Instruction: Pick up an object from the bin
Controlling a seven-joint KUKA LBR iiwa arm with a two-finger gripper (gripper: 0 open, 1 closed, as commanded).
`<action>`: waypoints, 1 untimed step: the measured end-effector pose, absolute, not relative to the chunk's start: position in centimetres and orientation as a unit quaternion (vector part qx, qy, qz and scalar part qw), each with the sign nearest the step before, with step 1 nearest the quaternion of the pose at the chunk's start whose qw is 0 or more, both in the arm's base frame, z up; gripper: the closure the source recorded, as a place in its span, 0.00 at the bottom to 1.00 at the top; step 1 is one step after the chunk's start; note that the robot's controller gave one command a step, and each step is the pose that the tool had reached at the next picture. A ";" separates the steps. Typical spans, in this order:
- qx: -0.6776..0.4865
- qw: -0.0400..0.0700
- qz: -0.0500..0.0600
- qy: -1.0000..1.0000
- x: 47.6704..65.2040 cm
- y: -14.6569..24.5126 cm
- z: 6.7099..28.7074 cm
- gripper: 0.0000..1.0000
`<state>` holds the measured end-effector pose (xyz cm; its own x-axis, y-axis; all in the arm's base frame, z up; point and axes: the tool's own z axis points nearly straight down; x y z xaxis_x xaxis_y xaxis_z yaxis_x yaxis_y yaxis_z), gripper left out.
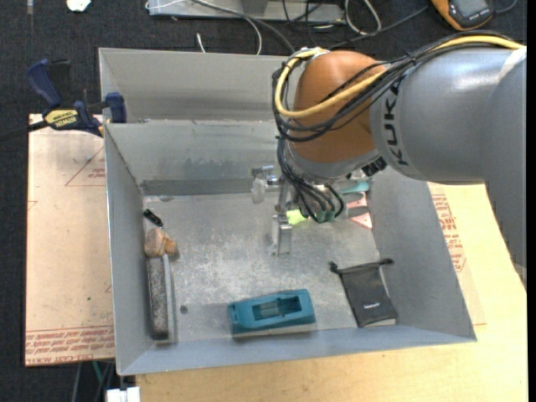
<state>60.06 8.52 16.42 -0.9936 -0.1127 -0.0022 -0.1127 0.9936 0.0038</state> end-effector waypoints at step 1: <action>-0.057 0.001 0.002 0.998 60.1 8.5 16.4 0.00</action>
Offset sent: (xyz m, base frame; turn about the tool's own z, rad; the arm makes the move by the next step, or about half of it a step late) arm -0.0249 -0.0574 -0.0179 -0.1217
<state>60.06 8.52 16.42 -0.9936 -0.1130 -0.0021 -0.1130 0.9936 0.0040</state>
